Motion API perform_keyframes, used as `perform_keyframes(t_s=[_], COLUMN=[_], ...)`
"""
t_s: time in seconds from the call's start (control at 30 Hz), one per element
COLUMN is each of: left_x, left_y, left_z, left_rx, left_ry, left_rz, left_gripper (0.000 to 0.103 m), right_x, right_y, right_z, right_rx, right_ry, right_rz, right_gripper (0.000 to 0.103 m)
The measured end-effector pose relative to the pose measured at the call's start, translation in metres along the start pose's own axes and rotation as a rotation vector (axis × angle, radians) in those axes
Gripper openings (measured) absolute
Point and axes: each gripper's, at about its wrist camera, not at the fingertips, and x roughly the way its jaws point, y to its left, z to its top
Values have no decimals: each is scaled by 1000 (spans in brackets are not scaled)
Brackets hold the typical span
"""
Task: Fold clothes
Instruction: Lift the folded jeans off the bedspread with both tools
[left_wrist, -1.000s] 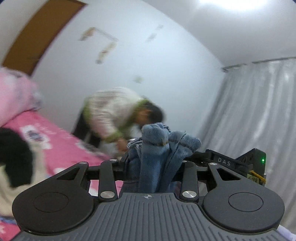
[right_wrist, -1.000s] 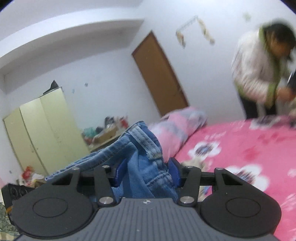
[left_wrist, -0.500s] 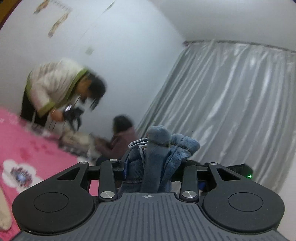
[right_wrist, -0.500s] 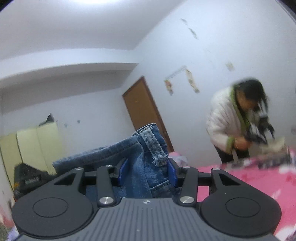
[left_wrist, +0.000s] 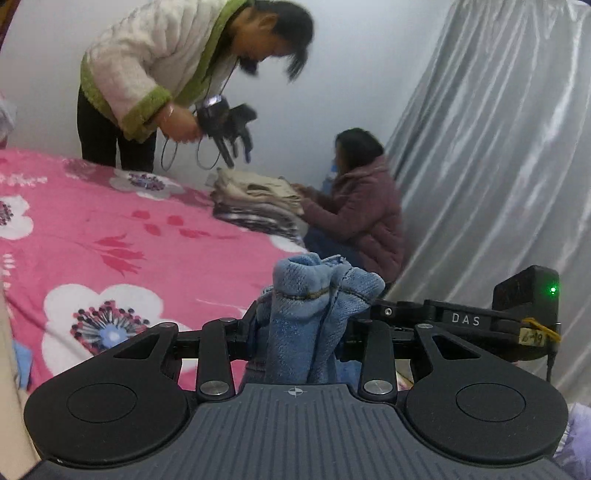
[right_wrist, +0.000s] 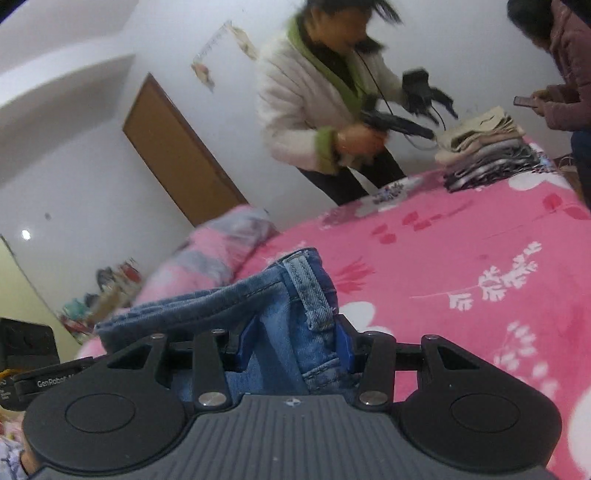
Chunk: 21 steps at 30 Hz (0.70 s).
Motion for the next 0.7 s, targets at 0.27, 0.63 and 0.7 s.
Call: perform_keyframes(t_s=[0.27,0.63,0.7], left_x=[33,-47,-59], left_y=[-8,-78,-83], left_z=[-17,-75,-90], left_rx=[307,568,578], left_ry=[-24,27,55], left_rz=[119,9,-12], left_gripper=[32,31,31], right_x=[37,-86,-112], right_y=[-33,8,18], right_z=[-22,-62,-77], right_rx=[-90,-424,-466], right_ry=[-12,7,36], right_rz=[28,157,167], right_gripper=[45,44,44])
